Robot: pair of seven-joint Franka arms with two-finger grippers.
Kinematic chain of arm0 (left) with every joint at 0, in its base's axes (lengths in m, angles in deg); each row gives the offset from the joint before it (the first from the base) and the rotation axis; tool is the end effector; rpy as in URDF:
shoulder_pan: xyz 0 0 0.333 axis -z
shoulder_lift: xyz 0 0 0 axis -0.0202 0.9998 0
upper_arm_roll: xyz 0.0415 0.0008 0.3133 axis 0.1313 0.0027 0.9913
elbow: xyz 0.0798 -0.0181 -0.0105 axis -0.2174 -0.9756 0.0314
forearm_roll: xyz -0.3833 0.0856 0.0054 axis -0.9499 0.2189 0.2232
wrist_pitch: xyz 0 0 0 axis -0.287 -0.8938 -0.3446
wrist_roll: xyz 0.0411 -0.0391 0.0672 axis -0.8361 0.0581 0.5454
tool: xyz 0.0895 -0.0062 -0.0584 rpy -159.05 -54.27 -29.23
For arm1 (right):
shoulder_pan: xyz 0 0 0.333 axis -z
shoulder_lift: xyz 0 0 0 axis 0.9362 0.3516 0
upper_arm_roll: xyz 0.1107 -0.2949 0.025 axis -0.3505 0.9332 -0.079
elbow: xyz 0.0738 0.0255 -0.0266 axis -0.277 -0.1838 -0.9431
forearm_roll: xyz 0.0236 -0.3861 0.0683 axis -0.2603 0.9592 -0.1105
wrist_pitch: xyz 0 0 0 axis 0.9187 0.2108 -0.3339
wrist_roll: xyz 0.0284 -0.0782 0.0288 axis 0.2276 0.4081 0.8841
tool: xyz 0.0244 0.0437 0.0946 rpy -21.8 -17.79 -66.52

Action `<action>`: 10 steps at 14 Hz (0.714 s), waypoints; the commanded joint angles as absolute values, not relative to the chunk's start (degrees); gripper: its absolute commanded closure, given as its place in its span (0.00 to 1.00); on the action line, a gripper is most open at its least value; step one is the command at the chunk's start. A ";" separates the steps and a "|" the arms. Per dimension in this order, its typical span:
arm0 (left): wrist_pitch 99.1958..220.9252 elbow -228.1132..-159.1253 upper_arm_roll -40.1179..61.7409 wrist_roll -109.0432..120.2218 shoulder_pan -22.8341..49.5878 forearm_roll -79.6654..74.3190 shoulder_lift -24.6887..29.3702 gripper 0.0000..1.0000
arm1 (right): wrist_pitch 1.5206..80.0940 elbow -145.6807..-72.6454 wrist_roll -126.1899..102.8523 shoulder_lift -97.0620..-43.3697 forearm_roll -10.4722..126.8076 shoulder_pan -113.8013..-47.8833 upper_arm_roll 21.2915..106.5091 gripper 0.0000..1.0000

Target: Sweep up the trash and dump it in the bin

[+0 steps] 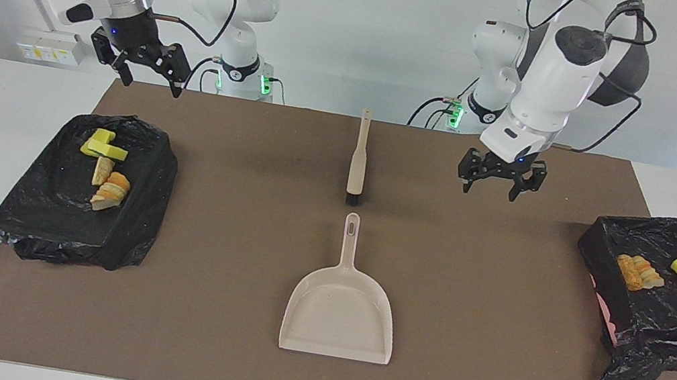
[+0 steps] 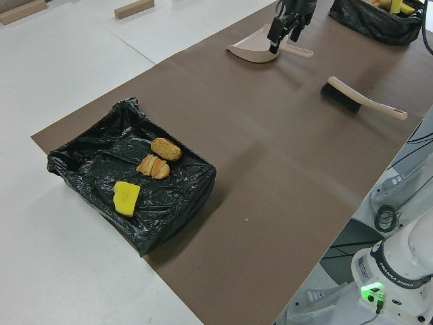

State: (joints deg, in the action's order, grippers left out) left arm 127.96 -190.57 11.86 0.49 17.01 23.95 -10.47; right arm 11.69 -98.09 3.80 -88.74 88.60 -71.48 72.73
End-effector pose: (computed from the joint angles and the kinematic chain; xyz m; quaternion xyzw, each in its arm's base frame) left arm 0.5263 -0.1676 0.5430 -0.9972 0.0683 -0.0283 0.0060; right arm 0.5331 0.0038 0.6328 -0.9981 0.0605 0.0090 0.0016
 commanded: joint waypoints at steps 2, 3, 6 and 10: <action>117.96 -185.00 11.38 -6.67 11.54 24.31 -13.70 0.00 | 10.57 -98.22 2.66 -89.16 88.41 -71.70 73.47 0.00; 114.61 -181.49 11.47 -9.82 10.31 24.31 -13.61 0.00 | 10.57 -98.05 2.66 -89.16 88.49 -71.70 73.39 0.00; 105.29 -171.73 11.64 -14.07 5.04 21.60 -10.64 0.00 | 10.66 -98.14 2.13 -89.16 89.63 -71.88 73.30 0.00; 104.47 -166.96 11.64 -14.16 3.62 21.58 -8.16 0.00 | 10.83 -97.25 2.04 -90.82 89.28 -71.70 73.83 0.00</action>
